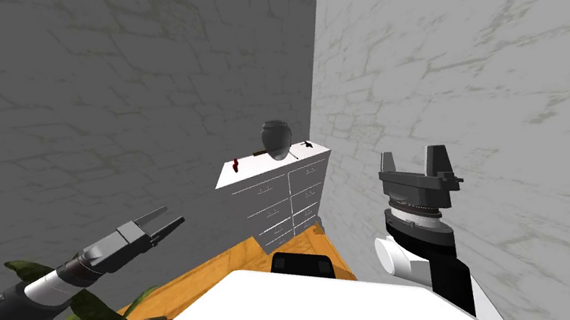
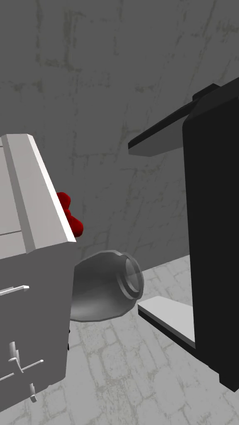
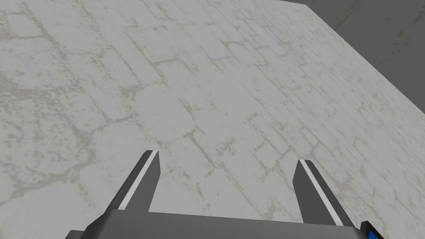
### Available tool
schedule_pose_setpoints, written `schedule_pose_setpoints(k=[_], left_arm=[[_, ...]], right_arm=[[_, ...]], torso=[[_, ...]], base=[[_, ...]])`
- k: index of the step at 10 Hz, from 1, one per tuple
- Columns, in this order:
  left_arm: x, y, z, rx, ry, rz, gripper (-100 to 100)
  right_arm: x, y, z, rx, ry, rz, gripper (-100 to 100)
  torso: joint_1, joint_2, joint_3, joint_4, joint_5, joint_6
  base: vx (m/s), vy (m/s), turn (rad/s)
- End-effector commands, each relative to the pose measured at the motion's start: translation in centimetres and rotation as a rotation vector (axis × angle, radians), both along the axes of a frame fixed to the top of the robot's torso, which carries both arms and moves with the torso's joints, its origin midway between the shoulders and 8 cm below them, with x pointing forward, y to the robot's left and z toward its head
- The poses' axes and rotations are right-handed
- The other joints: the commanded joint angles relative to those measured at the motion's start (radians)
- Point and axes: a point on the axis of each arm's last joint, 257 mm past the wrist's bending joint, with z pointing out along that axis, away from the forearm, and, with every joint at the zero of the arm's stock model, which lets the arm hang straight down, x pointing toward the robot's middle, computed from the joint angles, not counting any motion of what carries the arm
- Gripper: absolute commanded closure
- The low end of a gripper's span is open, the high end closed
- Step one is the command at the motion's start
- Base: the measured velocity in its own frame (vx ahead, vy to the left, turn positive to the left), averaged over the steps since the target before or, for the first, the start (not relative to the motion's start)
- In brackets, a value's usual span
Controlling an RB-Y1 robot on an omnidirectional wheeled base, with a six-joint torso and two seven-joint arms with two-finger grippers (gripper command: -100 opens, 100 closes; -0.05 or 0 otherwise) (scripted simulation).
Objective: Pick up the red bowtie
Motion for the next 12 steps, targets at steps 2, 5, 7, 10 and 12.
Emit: schedule_pose_setpoints(k=[2,5,7,10,12], left_arm=[[-1.1,1.5,0.1,0.145,0.071,-0.030,-100],[-1.9,2.7,0.6,0.275,0.128,-0.062,-100],[-2.6,3.6,0.7,0.388,0.191,-0.103,-100],[-4.0,5.1,0.5,0.573,0.311,-0.197,-100],[-3.6,5.4,1.6,0.611,0.307,-0.201,-100]], right_arm=[[0.0,0.0,0.0,0.000,0.000,0.000,0],[0.0,0.0,0.0,0.000,0.000,0.000,0],[0.0,0.0,0.0,0.000,0.000,0.000,0],[0.0,0.0,0.0,0.000,0.000,0.000,0],[0.0,0.0,0.0,0.000,0.000,0.000,0]], torso=[[0.000,0.000,0.000,0.000,0.000,0.001],[-0.001,-0.001,0.000,0.000,0.000,0.001],[0.000,-0.001,0.000,0.000,0.000,0.001],[0.000,-0.001,0.000,0.000,0.000,-0.001],[0.000,-0.001,-0.001,0.000,0.000,0.000]], base=[[-0.003,0.006,-0.267],[-0.002,0.004,-0.166],[-0.004,0.007,-0.225],[-0.002,0.005,-0.240],[-0.001,0.004,-0.076]])
